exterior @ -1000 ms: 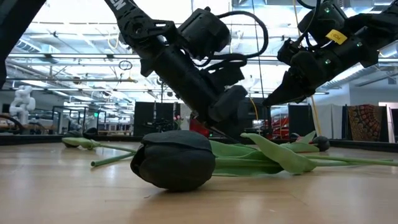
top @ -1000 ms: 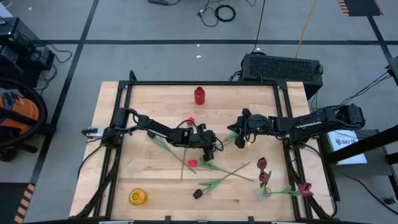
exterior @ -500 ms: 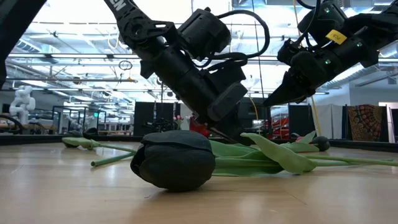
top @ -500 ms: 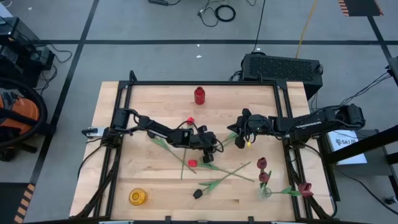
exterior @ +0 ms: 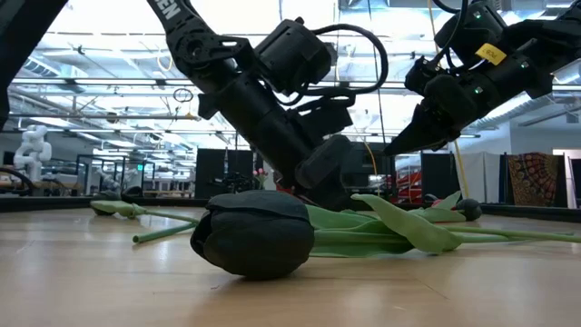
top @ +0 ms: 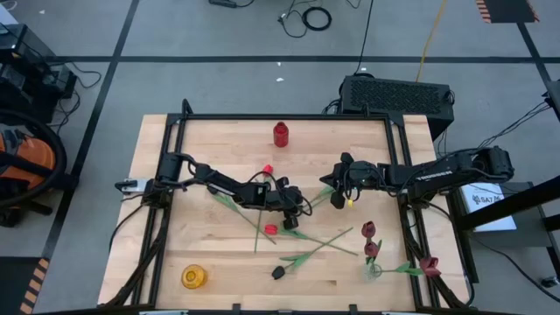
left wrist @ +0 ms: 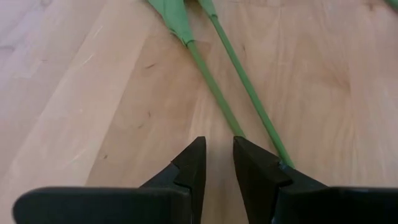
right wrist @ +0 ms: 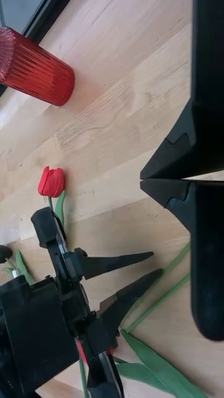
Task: Sort flowers into vase by color
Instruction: Put the top right red flower into the yellow vase
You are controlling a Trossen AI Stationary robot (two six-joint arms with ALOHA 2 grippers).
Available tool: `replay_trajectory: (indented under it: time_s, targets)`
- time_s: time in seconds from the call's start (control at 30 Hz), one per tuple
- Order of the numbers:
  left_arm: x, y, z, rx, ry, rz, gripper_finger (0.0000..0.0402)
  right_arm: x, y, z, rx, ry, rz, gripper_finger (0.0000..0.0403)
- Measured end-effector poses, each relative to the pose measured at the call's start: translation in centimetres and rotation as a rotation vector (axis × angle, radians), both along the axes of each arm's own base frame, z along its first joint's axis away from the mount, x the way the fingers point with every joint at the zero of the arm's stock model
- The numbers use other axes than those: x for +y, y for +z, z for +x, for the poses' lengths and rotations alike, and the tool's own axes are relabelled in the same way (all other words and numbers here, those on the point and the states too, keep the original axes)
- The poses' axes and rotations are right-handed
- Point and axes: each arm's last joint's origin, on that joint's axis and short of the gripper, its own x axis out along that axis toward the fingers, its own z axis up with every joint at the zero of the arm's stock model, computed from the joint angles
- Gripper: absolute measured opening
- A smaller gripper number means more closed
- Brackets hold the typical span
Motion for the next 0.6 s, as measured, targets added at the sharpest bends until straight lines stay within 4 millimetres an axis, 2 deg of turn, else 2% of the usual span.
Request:
replay_trajectory:
  time_s: [0.23,0.6]
  targets:
    - [-0.18,0.37,0.32,-0.054,0.006,-0.03,0.0088,-0.01,0.0,0.0,0.0,0.0,0.0,0.0]
    - [-0.39,0.19,0.16,-0.031,-0.001,-0.055,0.0088,-0.01,0.0,0.0,0.001,0.0,0.0,0.0]
